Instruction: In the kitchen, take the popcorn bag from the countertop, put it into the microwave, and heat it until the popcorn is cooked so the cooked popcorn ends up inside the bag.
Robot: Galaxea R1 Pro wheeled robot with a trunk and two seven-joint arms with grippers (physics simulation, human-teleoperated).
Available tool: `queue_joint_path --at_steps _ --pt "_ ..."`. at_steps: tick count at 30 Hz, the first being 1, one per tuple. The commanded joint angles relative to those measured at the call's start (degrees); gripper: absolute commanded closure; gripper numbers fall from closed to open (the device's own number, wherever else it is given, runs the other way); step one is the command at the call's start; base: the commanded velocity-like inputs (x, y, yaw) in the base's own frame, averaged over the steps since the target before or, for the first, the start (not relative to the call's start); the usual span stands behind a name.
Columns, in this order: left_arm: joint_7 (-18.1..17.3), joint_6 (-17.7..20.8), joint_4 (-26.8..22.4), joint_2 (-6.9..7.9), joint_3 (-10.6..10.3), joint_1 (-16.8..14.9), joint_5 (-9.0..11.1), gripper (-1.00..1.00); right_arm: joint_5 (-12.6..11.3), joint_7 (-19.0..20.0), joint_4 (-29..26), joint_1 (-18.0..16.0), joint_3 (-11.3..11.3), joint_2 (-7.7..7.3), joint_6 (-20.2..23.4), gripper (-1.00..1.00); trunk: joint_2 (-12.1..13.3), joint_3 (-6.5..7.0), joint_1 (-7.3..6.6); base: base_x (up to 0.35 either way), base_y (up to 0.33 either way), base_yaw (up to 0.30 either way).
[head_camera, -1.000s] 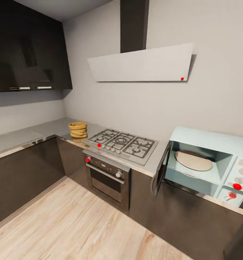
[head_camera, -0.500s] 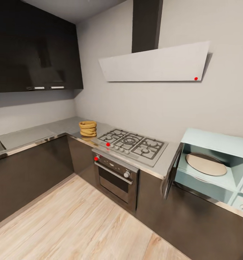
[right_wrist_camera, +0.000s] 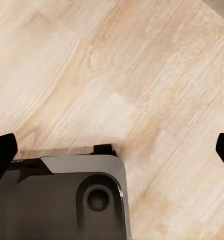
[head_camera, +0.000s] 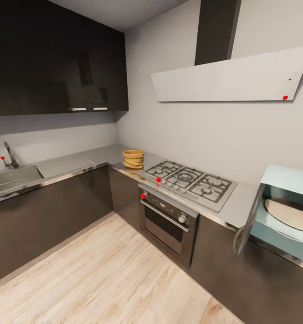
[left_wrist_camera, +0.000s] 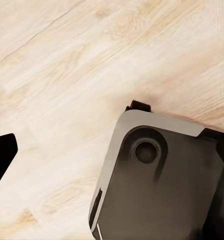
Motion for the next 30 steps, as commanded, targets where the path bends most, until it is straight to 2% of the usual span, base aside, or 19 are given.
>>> queue_joint_path --at_steps 1,17,24,30 --pt "0.0 -0.2 0.1 0.01 0.1 -0.1 0.0 -1.00 0.2 0.0 0.1 0.0 -0.4 0.00 -0.2 -1.00 -0.1 -0.09 0.01 0.028 0.296 0.262" --pt "0.0 -0.2 0.1 0.04 0.1 -0.1 0.0 -1.00 0.2 0.2 0.1 0.0 -0.2 0.00 -0.2 -1.00 -0.1 -0.78 0.01 0.082 0.297 0.200" --pt "0.0 -0.2 0.1 0.08 0.1 -0.1 0.0 -1.00 0.2 0.4 0.1 0.0 -0.2 0.00 -0.3 -1.00 -0.1 -0.82 0.01 0.119 0.297 0.012" --pt "0.0 -0.2 0.1 0.10 0.1 -0.1 0.0 -1.00 0.2 0.5 0.1 0.0 -0.1 0.00 -0.3 -1.00 -0.1 -0.82 0.01 0.126 0.297 -0.218"
